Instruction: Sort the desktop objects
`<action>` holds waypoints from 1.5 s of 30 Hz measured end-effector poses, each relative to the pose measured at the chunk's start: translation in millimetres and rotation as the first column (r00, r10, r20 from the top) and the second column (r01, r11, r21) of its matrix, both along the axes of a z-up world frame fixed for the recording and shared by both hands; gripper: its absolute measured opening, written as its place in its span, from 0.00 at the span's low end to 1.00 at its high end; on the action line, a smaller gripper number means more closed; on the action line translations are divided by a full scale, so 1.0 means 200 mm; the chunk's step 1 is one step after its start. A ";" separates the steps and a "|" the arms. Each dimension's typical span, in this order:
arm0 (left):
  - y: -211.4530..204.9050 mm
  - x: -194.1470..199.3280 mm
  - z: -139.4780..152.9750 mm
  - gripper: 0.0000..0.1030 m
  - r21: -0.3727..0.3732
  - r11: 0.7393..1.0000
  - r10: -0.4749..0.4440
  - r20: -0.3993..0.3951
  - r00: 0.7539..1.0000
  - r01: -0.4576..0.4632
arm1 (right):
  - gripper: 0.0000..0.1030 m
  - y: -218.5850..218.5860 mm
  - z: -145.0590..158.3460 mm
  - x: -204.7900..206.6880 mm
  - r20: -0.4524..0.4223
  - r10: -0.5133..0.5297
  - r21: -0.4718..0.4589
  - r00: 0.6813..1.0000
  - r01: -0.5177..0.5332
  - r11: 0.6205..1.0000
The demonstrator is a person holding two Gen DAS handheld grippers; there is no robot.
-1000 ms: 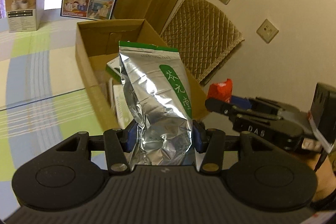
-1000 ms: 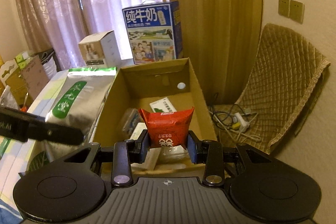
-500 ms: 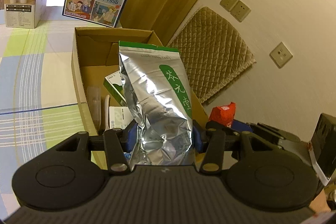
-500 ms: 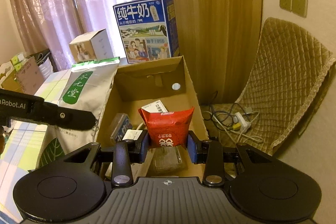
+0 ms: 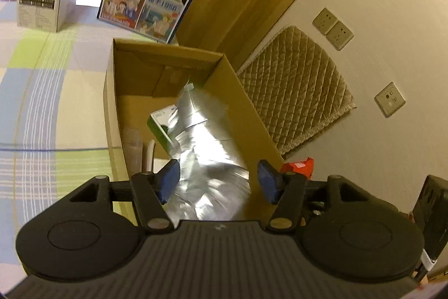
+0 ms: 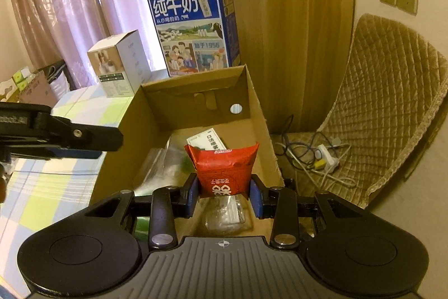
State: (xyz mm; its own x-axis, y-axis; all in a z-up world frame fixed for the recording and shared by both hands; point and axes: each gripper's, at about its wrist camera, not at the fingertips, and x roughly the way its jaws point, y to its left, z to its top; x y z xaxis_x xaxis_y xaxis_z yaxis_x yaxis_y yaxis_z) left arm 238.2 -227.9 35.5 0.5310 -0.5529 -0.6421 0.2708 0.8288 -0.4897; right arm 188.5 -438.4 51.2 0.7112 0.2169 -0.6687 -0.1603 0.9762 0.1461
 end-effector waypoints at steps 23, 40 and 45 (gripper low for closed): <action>0.19 -0.20 0.00 0.67 0.026 0.999 0.029 0.065 0.997 -0.031 | 0.34 0.07 0.00 -0.02 -0.012 0.016 0.001 1.000 -0.016 1.000; 0.26 -0.30 -0.05 0.90 0.065 0.994 0.083 0.092 0.992 -0.089 | 0.80 0.04 -0.07 -0.13 -0.049 0.001 0.047 0.999 0.001 0.999; 0.27 -0.37 -0.07 0.97 0.095 0.988 0.115 0.108 0.987 -0.125 | 0.83 0.04 -0.05 -0.21 -0.052 -0.010 0.044 0.999 0.012 0.999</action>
